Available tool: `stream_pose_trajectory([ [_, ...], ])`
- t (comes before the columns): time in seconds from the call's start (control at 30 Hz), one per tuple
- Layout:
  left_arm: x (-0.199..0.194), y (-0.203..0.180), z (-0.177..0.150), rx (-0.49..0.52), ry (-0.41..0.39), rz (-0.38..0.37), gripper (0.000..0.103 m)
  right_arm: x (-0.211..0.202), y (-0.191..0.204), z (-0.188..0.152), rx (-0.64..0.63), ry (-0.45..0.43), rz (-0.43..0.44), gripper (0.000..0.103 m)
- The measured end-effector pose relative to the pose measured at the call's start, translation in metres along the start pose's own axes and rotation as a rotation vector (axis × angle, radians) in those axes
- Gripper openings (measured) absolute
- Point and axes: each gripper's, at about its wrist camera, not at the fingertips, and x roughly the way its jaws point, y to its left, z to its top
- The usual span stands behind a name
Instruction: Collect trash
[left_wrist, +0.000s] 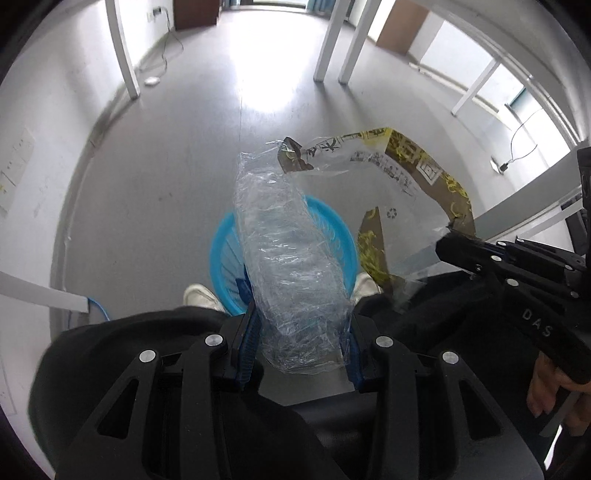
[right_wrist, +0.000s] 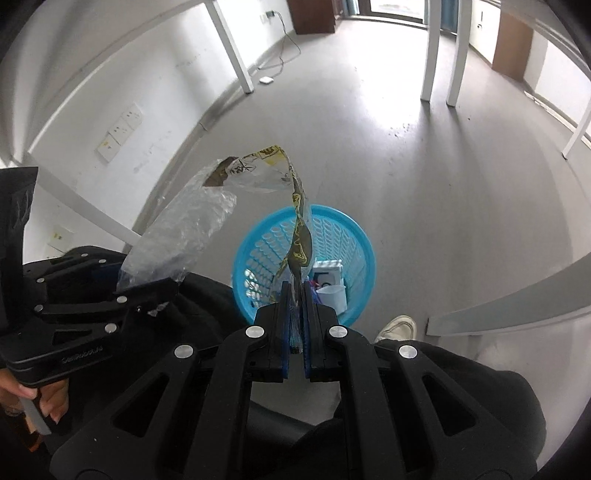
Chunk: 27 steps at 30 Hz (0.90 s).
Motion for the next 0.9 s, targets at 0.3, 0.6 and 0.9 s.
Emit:
stream_pose_trajectory([
  [0.3,0.043,0.009,0.020,-0.040,0.113,0.005,0.038,0.057,-0.014,0.018,0.074,0.083,0.017,0.005],
  [0.6,0.078,0.009,0.033,-0.046,0.201,0.010,0.038,0.112,-0.027,0.029,0.108,0.176,-0.007,0.005],
  [0.9,0.089,0.006,0.037,-0.063,0.250,0.026,0.039,0.139,-0.039,0.034,0.162,0.229,0.025,0.005],
])
